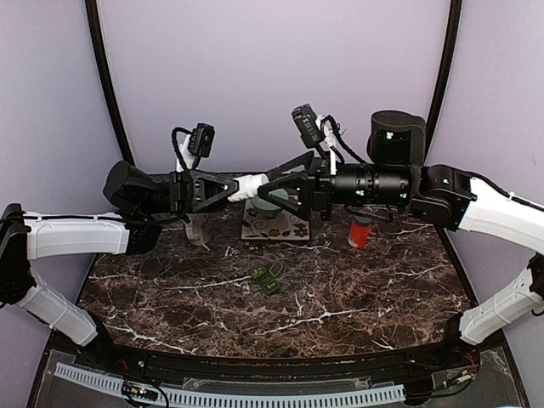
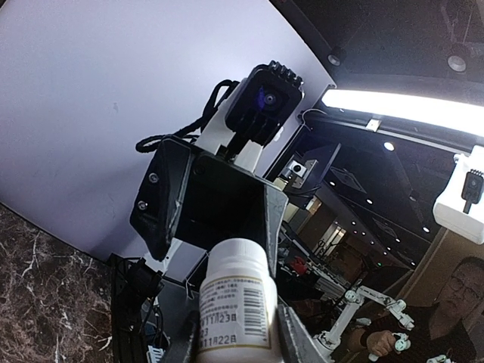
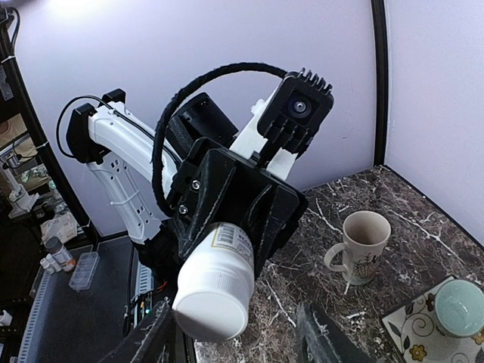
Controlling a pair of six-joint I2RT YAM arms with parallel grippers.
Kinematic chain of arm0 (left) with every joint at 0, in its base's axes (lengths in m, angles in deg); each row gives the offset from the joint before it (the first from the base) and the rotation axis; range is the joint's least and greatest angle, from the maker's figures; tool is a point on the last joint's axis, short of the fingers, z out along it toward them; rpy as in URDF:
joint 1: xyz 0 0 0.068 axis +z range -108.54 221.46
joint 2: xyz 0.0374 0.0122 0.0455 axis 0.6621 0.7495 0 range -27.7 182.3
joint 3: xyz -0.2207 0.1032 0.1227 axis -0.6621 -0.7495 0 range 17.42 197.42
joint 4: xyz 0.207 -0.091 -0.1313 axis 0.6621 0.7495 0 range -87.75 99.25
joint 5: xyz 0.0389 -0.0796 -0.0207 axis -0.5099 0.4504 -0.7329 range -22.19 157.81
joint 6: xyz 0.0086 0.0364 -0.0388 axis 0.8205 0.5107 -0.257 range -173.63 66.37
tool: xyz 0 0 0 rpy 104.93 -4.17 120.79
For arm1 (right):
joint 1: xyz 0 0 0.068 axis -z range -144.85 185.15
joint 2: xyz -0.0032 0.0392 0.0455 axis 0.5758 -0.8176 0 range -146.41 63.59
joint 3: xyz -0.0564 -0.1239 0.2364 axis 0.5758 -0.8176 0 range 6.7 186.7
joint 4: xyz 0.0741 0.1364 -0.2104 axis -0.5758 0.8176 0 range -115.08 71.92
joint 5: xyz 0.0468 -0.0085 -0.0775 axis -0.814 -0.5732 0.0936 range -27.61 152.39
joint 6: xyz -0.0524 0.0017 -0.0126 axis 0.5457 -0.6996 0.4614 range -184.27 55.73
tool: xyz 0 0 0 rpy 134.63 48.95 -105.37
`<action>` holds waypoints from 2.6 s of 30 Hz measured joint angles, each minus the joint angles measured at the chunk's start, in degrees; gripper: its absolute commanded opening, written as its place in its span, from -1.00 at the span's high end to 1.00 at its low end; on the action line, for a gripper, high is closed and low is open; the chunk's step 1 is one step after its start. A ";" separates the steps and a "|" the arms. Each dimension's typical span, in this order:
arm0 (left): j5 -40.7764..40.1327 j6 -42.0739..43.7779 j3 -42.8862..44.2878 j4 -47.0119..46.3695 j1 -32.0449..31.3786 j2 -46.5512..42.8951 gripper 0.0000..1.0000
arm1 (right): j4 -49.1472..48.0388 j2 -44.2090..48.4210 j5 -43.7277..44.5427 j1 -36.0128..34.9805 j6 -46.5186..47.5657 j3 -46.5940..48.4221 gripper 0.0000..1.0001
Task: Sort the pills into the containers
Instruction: Screw the lid of the pill bottle onto the pill bottle.
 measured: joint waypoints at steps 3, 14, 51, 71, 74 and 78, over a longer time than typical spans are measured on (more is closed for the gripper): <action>0.17 -0.02 0.37 0.00 0.00 0.22 1.00 | 0.50 -0.61 0.02 -0.37 0.42 0.92 -0.09; 0.96 -0.02 0.48 -0.02 0.00 0.55 1.00 | 1.77 -1.66 0.61 -1.53 1.68 3.34 0.52; -26.77 51.60 0.74 36.76 -6.75 -17.44 1.00 | 10.38 -12.44 -8.98 5.03 -37.07 18.91 0.95; -58.31 74.93 -5.44 42.51 -17.14 -21.77 1.00 | 6.14 -16.85 -11.67 7.89 -47.78 16.55 0.18; -56.41 74.88 -5.64 42.47 -18.53 -21.40 1.00 | 4.31 -16.63 -11.61 7.45 -46.77 14.32 0.01; -53.81 74.42 -5.73 43.32 -19.93 -21.07 1.00 | 2.99 -16.15 -10.86 6.69 -44.46 12.00 -0.05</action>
